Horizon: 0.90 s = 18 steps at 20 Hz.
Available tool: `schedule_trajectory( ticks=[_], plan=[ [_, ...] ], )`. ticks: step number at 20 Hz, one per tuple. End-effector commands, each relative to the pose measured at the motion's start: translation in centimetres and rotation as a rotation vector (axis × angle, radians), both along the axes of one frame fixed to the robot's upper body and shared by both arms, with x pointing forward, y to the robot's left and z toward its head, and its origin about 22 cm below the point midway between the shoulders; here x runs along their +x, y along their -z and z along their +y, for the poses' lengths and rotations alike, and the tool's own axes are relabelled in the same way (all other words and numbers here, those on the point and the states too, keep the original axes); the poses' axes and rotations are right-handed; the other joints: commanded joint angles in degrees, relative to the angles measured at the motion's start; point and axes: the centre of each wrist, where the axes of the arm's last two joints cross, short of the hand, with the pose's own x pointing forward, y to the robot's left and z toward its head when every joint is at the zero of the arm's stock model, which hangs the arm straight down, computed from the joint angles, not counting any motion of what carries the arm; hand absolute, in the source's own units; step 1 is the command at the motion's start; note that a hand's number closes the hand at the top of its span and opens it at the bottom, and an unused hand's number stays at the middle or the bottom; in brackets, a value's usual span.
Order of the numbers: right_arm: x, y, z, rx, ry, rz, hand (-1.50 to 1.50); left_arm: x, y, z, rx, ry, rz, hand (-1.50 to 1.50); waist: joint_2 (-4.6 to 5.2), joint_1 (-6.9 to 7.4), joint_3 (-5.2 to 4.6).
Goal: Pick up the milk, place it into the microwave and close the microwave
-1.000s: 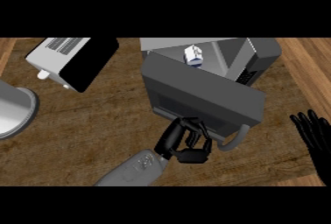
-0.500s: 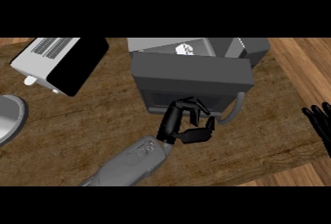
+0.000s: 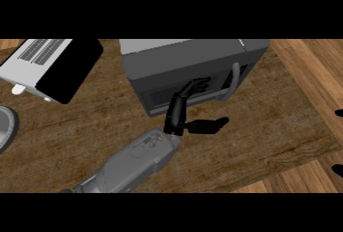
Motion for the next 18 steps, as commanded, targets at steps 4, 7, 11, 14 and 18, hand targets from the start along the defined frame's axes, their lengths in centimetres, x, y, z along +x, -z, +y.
schedule_trajectory(
  ticks=[4,7,11,14,18],
  plan=[
    [0.7,-4.3,-0.9,-0.152,0.061,-0.135,1.50,1.7,-1.9,0.0,-0.087,-0.100,0.000,-1.50,1.00,-0.48,-0.11],
    [1.1,-4.2,-0.9,-0.143,0.078,-0.136,1.50,2.1,-2.6,-0.2,-0.098,-0.120,-0.003,-1.50,1.27,-0.22,0.06],
    [1.6,-4.8,-0.9,-0.151,0.090,-0.155,1.50,2.0,-2.3,-0.3,-0.100,-0.124,-0.005,-1.50,1.69,0.09,0.12],
    [1.8,-5.2,-0.8,-0.157,0.102,-0.171,1.50,2.2,-2.5,-0.3,-0.108,-0.127,-0.006,-1.50,1.85,0.00,0.15],
    [2.4,-5.4,-0.8,-0.159,0.098,-0.171,1.50,2.1,-2.2,-0.2,-0.113,-0.125,-0.022,-1.50,2.44,0.47,0.17]
  ],
)
